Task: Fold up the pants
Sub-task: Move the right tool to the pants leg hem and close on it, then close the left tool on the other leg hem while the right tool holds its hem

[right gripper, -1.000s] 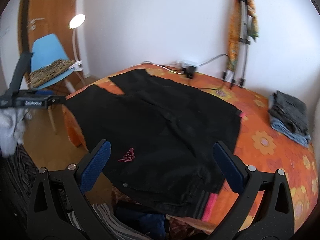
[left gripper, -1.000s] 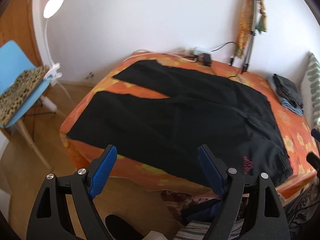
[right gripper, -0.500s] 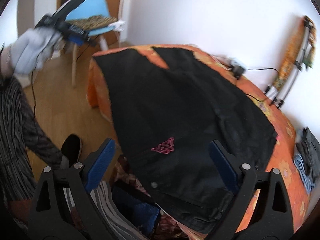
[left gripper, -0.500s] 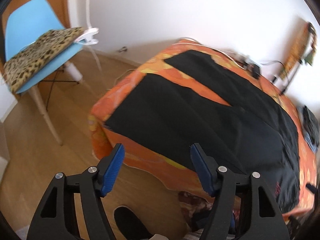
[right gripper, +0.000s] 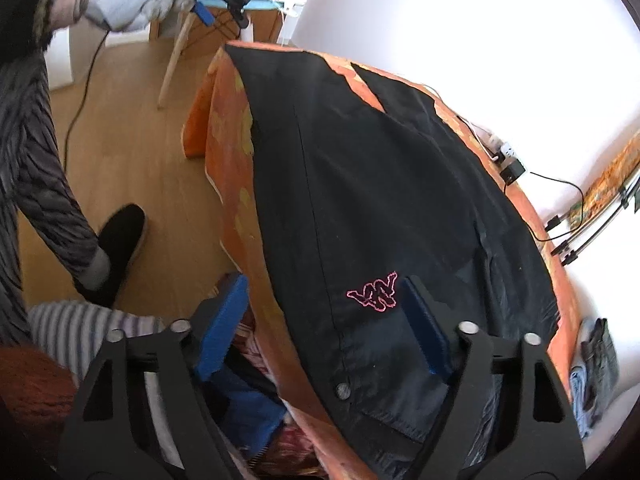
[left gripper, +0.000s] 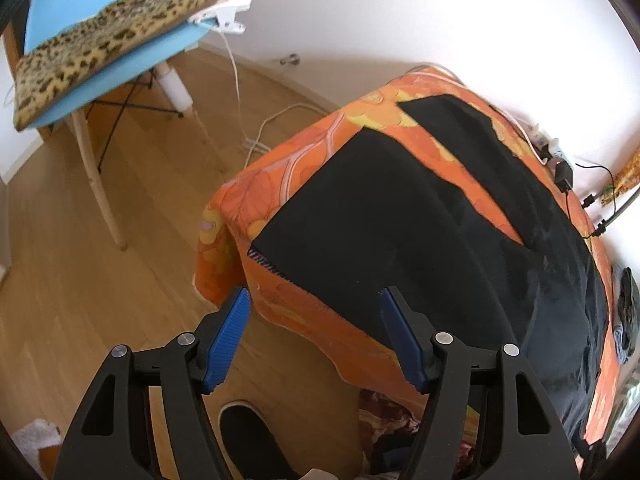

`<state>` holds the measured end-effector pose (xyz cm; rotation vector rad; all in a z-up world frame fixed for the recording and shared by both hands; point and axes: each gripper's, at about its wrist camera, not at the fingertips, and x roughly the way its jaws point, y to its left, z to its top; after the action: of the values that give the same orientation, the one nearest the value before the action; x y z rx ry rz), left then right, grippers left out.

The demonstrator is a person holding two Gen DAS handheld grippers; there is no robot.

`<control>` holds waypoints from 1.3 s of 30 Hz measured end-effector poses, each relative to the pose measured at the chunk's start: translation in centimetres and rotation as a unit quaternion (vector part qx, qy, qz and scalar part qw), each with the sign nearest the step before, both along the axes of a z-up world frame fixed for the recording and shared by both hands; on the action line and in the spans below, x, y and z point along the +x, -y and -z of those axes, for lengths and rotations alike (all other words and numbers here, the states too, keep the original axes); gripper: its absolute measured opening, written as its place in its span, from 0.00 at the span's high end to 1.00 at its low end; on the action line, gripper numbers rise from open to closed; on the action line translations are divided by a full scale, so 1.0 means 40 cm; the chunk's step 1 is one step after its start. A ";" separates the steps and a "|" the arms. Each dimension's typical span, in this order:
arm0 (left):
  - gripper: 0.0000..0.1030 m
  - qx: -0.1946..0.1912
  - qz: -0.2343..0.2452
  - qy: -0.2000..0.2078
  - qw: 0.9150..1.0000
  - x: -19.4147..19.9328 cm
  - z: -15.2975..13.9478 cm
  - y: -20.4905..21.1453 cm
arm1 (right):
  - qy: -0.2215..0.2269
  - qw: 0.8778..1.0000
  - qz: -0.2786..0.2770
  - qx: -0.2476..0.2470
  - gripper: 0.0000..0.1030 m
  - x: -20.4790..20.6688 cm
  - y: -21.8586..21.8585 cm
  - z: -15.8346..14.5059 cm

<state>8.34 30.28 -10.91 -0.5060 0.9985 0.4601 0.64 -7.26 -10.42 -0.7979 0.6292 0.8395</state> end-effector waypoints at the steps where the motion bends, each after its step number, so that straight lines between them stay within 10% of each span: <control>1: 0.35 0.000 0.000 -0.002 1.000 0.001 0.003 -0.001 | -0.001 1.000 0.001 -0.003 0.29 0.005 -0.002 0.005; 14: 0.34 -0.014 -0.026 -0.011 1.000 0.015 0.023 -0.065 | -0.038 0.999 0.004 0.020 0.91 0.068 0.003 -0.031; 36: 0.37 -0.129 -0.083 -0.009 0.988 0.027 0.112 -0.126 | -0.080 0.992 0.048 0.084 0.93 0.173 0.024 -0.071; 39: 0.65 -0.132 -0.087 -0.011 0.987 0.030 0.116 -0.129 | -0.078 0.992 0.050 0.085 0.93 0.171 0.027 -0.070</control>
<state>9.54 35.43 -15.57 -0.8313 1.0462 0.4915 7.50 -8.35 -7.62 -0.5462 0.7204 0.8568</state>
